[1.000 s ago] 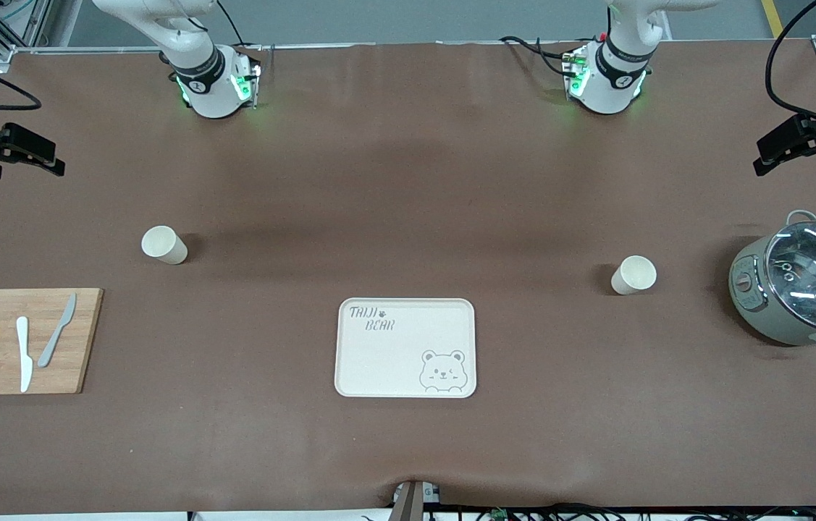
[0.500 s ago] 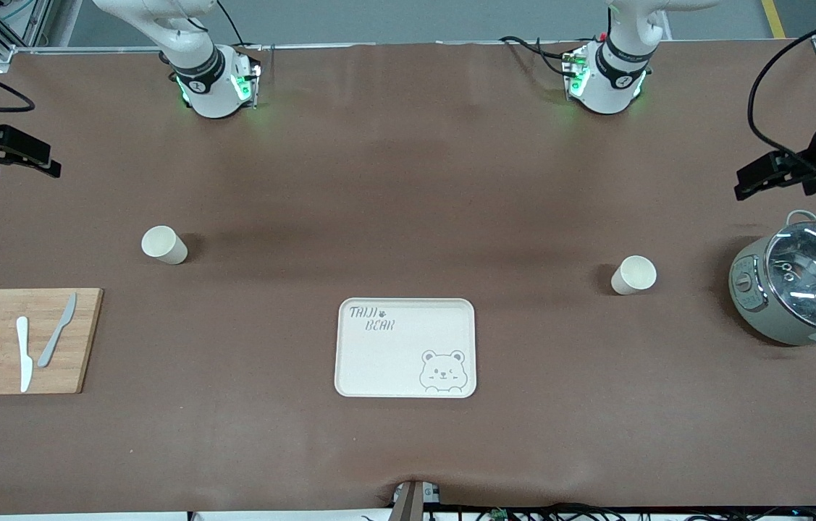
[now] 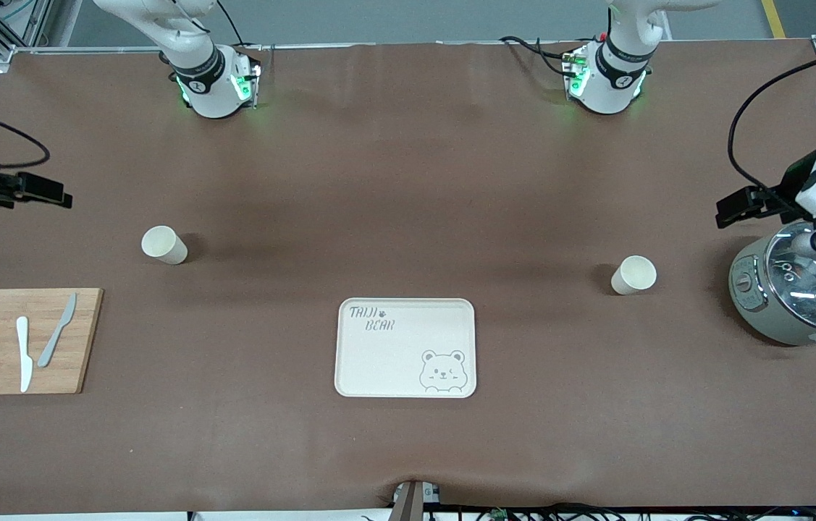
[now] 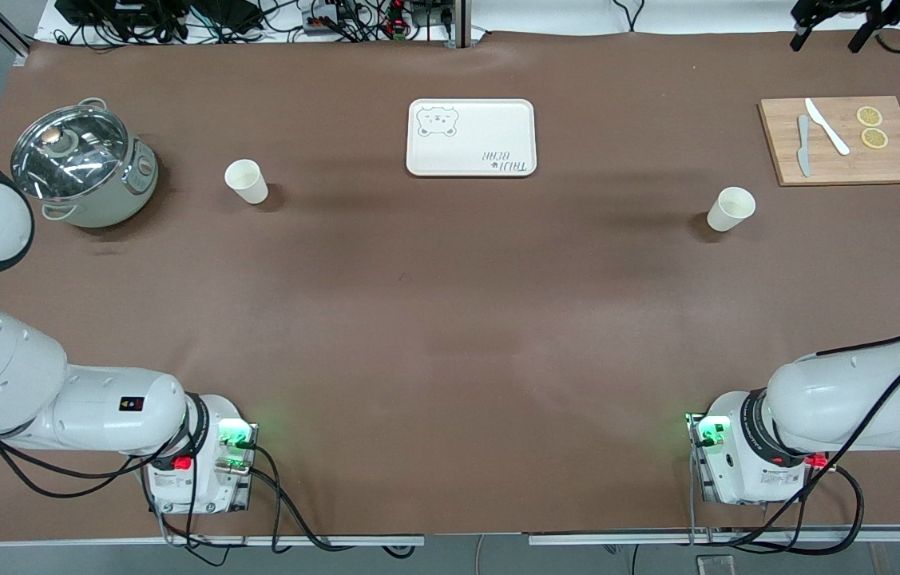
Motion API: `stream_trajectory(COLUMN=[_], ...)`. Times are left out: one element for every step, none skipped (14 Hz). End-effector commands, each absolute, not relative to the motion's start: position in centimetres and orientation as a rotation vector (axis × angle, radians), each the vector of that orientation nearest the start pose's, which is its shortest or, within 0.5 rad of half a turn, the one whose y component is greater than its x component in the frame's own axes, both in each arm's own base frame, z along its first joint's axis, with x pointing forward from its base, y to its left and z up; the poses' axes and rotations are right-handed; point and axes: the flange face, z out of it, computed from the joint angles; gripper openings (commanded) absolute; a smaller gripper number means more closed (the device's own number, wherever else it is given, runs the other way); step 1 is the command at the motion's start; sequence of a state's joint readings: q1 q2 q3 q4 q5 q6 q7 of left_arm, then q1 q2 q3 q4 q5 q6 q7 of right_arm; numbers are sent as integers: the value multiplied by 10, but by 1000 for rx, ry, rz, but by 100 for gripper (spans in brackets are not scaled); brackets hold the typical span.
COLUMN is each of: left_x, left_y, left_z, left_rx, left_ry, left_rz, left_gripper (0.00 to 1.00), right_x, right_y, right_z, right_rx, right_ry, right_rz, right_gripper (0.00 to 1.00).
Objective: Place white IKEA cup upright on tray with both arms
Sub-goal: 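Reach the right gripper and the left gripper toward the two cups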
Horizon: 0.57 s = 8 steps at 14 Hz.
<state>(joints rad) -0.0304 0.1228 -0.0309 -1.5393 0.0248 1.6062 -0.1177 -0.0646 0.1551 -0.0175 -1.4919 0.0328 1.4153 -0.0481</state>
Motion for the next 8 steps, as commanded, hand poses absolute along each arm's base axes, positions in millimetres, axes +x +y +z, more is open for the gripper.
stream_trajectory(left_x=[586, 587, 592, 599, 603, 603, 599, 595], left_y=[-29, -29, -31, -31, -32, -33, -33, -32], left_z=[533, 517, 502, 487, 473, 460, 445, 430], left_rx=[-3112, -3116, -3118, -3118, -3117, -3117, -3117, -3118], left_ry=[-97, -100, -103, -123, -131, -133, -133, -136], left_rz=[1, -37, -63, -63, -52, -45, -30, -40], left_gripper=[100, 100, 100, 100, 100, 100, 100, 100], right_x=[594, 598, 602, 606, 610, 608, 608, 608], right_y=[-58, -62, -64, -68, -68, -67, -69, -77], right_z=[540, 534, 527, 520, 513, 494, 485, 473], right_rx=[-3117, -3126, -3126, -3124, -3118, -3096, -3078, -3071], right_ry=[74, 67, 40, 44, 49, 73, 83, 103], right_rz=[349, 343, 348, 343, 327, 374, 365, 373], right_gripper=[100, 100, 100, 100, 100, 100, 100, 100])
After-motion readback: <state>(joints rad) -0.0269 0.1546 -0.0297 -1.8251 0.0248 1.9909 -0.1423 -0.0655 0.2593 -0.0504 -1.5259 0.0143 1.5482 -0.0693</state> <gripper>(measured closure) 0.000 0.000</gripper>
